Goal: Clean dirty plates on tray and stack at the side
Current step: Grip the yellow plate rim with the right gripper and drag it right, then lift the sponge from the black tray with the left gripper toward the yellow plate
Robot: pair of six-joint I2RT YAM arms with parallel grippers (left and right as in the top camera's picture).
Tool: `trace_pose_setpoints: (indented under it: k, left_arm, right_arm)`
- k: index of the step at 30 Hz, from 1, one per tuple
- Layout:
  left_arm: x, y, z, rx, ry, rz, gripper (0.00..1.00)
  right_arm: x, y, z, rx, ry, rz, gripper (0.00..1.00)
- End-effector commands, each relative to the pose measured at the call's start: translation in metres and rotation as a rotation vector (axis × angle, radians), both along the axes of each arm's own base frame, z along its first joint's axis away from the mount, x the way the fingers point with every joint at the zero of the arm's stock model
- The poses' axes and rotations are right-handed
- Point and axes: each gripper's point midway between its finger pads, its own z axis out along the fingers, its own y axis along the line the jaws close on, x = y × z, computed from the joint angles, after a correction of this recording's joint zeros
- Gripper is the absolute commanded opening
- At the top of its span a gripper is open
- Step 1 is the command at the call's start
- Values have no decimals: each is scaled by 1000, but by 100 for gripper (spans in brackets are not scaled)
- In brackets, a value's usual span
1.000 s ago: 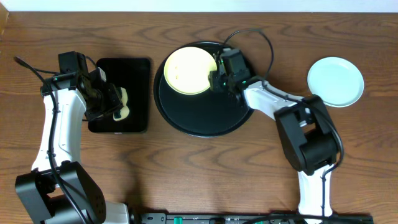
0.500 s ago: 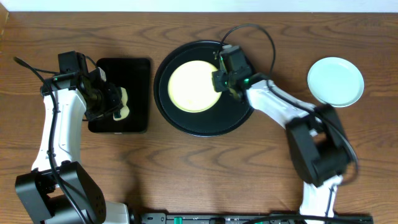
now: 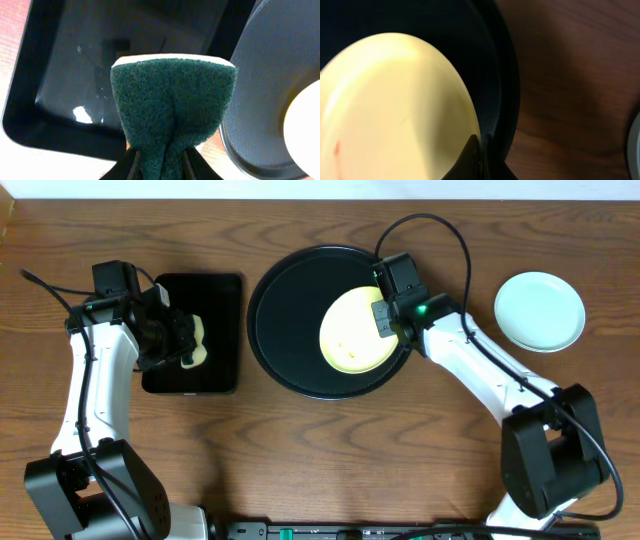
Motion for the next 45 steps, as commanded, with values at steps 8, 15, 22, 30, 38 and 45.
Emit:
trace_pose_setpoints:
  k: [8, 15, 22, 30, 38, 45]
  left_arm:
    - [-4, -9, -3, 14, 18, -47, 8]
    - [-3, -13, -2, 15, 14, -58, 8]
    - [-5, -13, -3, 13, 21, -58, 8]
    - [-5, -13, -3, 13, 24, -58, 8]
    - [-5, -13, -3, 13, 24, -58, 8]
    - [-6, -13, -3, 12, 27, -58, 8]
  right_arm:
    - [32, -22, 24, 180, -202, -389, 1]
    - [-16, 2, -21, 261, 48, -391, 1]
    - [-27, 11, -48, 294, 26, -381, 24]
    - [0, 30, -23, 170, -56, 21, 63]
    - [-2, 15, -35, 166, 14, 75, 47]
    - [-1, 14, -64, 183, 73, 114, 44]
